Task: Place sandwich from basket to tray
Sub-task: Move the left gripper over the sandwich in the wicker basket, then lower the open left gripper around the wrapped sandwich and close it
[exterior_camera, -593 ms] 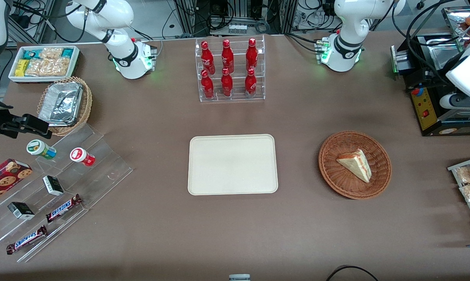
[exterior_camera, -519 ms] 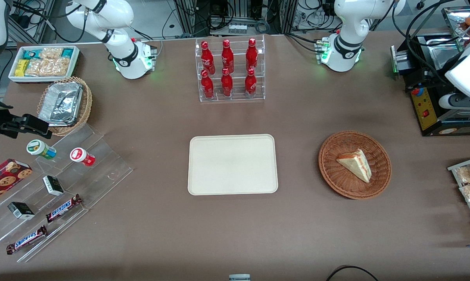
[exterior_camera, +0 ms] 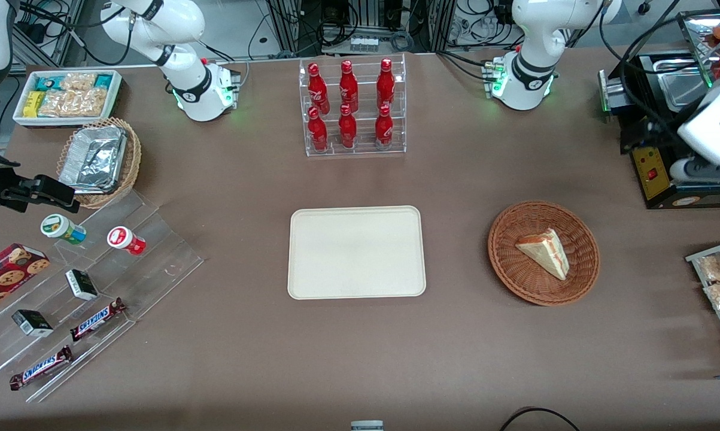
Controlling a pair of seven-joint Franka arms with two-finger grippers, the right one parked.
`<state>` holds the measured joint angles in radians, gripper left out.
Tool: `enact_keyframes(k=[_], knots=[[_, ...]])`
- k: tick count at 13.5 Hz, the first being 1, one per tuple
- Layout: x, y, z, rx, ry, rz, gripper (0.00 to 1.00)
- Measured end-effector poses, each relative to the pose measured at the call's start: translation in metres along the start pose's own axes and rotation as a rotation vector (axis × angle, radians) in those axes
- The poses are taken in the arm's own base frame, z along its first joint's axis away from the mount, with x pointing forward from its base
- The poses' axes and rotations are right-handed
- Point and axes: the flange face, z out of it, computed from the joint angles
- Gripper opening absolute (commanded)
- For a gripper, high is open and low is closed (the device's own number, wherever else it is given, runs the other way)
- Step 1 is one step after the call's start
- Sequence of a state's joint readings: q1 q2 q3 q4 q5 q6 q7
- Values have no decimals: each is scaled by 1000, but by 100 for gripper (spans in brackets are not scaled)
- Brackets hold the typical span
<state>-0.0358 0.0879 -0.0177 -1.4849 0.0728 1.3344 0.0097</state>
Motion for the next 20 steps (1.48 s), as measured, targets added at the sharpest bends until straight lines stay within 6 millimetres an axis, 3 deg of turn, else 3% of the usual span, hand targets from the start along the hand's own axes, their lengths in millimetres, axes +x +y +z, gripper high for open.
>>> enact_keyframes(k=[3,5,9,13,16,20], knots=[[42,2,38,3,23,-188,100],[68,8,73,-5,54,-338,100],[94,23,147,-87,81,-555,100],[98,45,214,-126,126,-688,100],[90,61,252,-131,136,-709,100],[80,65,272,-120,114,-728,100]])
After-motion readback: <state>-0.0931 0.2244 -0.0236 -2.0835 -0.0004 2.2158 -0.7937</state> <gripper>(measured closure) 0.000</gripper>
